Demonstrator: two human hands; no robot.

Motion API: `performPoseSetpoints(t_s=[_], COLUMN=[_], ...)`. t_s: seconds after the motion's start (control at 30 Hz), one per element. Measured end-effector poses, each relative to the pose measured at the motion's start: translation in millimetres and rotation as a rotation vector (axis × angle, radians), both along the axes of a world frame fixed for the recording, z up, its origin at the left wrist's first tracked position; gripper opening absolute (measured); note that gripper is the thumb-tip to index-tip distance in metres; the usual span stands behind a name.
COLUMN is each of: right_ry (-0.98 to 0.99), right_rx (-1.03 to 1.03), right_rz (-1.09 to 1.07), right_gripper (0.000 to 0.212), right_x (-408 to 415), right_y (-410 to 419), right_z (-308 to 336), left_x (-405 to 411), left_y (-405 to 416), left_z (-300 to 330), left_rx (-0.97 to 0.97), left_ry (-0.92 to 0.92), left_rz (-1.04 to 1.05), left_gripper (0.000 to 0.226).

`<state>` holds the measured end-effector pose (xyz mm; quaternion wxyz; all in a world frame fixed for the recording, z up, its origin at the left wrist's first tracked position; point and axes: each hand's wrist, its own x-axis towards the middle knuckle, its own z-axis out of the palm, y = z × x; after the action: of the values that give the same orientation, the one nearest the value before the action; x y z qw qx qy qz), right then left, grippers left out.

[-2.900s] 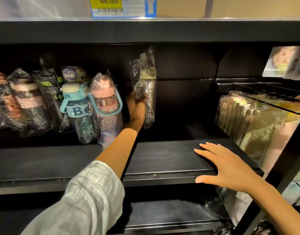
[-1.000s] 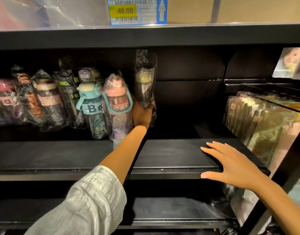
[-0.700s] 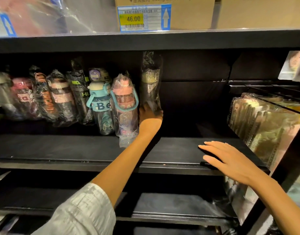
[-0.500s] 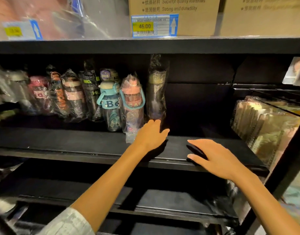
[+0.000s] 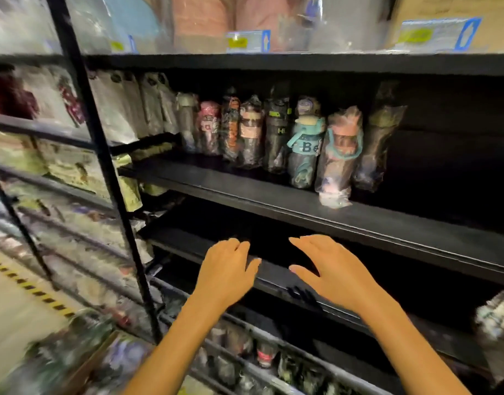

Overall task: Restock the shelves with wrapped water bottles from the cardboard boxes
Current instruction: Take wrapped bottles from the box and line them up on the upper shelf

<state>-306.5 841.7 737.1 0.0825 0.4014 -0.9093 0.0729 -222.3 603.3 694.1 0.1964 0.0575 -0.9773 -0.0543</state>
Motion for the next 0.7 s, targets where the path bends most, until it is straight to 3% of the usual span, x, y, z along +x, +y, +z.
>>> performPoseSetpoints(t_s=[0.3, 0.43, 0.7], right_ry=[-0.192, -0.289, -0.428], right_rx=[0.155, 0.236, 0.337], right_rz=[0.318, 0.451, 0.568], right_gripper=[0.082, 0.069, 0.073], right_x=[93, 120, 124], right_y=[-167, -232, -353], right_z=[-105, -142, -230], left_x=[192, 256, 294], left_y=[-120, -154, -225], left_z=[-101, -136, -214], left_rx=[0.155, 0.25, 0.38], left_ry=[-0.264, -0.329, -0.341], left_rz=[0.491, 0.684, 0.948], left_gripper=[0.053, 0.075, 0.04])
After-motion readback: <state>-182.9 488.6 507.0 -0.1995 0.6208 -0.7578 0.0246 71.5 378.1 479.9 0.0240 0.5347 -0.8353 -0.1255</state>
